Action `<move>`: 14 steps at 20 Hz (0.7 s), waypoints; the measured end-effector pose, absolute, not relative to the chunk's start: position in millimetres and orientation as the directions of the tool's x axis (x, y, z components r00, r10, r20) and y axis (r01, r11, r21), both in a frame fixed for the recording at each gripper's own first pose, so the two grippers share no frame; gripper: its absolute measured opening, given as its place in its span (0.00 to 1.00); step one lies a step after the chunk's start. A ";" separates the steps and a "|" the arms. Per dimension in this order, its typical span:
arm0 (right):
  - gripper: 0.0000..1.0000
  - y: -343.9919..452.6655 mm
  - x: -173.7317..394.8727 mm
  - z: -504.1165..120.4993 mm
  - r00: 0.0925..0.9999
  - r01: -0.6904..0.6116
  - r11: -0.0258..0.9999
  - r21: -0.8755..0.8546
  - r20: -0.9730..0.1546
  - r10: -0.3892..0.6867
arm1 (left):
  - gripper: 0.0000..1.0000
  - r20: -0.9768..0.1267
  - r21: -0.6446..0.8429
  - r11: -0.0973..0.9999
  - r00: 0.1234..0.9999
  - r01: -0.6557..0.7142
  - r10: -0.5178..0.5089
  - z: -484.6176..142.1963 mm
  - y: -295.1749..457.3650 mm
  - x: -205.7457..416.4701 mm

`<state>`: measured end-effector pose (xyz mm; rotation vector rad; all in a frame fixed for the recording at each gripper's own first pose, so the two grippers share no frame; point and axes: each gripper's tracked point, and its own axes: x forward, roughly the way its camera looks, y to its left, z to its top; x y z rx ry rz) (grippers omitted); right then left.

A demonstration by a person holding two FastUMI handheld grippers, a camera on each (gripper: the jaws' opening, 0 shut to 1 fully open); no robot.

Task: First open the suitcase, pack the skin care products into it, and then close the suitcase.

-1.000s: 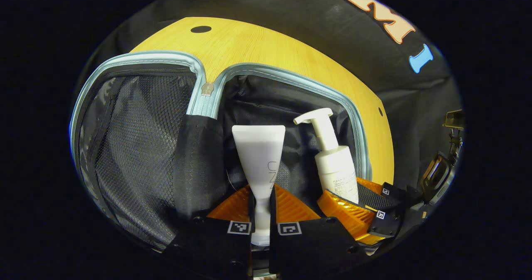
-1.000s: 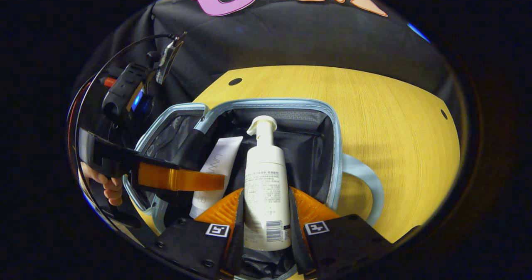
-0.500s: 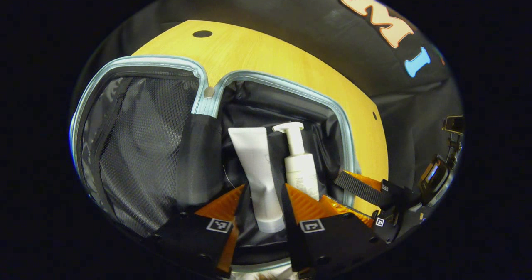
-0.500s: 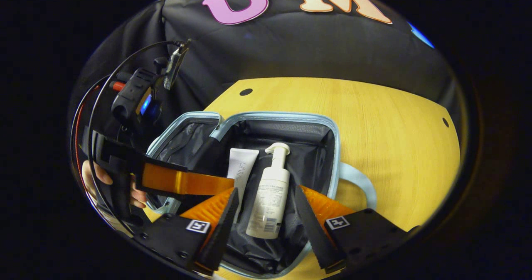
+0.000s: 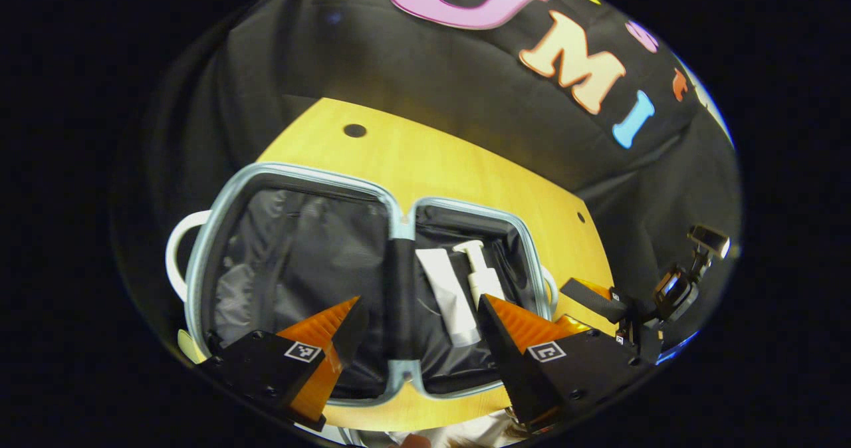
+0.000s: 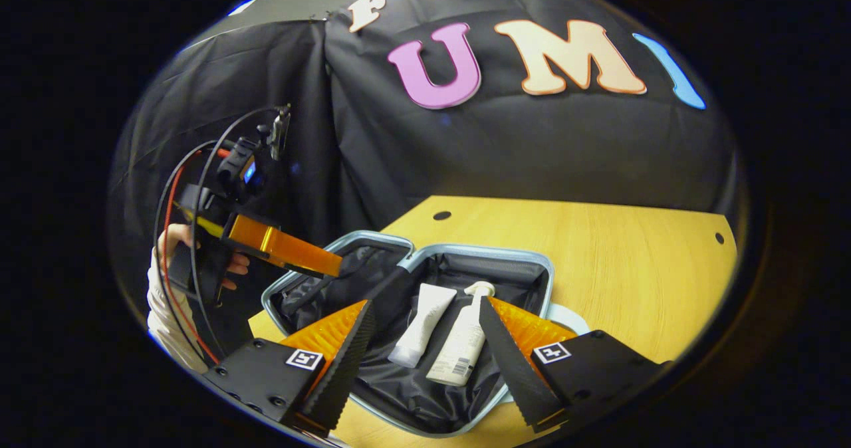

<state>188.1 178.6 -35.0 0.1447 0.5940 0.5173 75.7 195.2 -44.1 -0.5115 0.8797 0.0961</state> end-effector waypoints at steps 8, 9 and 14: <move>0.99 156.8 153.3 21.8 0.799 -0.469 0.865 0.178 -0.331 0.502 | 0.96 -0.715 -0.190 0.882 0.676 -0.431 0.176 -37.7 363.6 -13.5; 0.99 154.4 147.0 25.4 0.806 -0.465 0.867 0.182 -0.319 0.499 | 0.95 -0.709 -0.183 0.878 0.678 -0.442 0.194 -41.6 375.0 -20.6; 0.96 137.7 113.0 27.5 0.837 -0.420 0.884 0.206 -0.289 0.465 | 0.95 -0.659 -0.315 0.815 0.730 -0.487 0.182 -76.2 417.8 -30.9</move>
